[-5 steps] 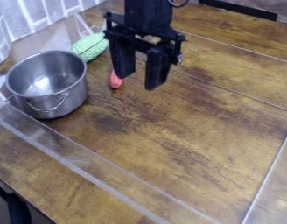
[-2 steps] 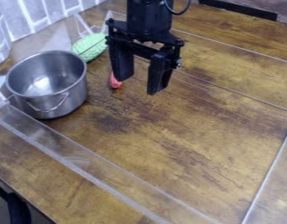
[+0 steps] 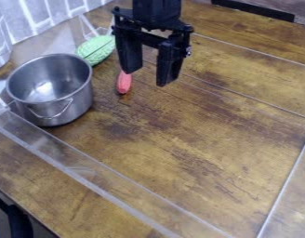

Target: Move the pink spoon to the left side of the table

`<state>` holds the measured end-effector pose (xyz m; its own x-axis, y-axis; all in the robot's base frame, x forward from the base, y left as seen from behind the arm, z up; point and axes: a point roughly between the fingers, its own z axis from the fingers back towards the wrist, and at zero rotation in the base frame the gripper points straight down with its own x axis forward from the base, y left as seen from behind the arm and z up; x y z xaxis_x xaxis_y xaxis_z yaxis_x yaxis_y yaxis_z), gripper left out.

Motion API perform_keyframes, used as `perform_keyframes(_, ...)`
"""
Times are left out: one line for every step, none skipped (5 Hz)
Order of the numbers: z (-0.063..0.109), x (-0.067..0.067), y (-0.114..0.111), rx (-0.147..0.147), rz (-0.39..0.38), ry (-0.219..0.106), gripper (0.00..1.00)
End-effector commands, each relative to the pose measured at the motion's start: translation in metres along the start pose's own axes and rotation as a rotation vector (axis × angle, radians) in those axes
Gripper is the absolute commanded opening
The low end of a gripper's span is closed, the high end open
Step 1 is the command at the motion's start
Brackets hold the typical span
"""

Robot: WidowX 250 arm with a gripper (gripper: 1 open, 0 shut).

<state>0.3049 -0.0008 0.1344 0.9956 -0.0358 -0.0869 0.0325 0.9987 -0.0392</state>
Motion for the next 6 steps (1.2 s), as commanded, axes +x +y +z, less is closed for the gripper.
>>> perform_keyframes(0.018, -0.006, -0.013, 0.000, -0.063, -0.066, 1.00)
perform_keyframes(0.013, -0.015, -0.010, -0.002, -0.091, -0.050, 1.00)
perform_keyframes(0.016, -0.019, -0.015, -0.012, -0.066, -0.055, 1.00)
perform_keyframes(0.018, -0.017, -0.021, -0.017, -0.030, -0.060, 1.00)
perform_keyframes(0.017, -0.016, -0.022, -0.018, -0.021, -0.053, 1.00)
perform_keyframes(0.017, -0.016, -0.021, -0.018, -0.024, -0.053, 1.00)
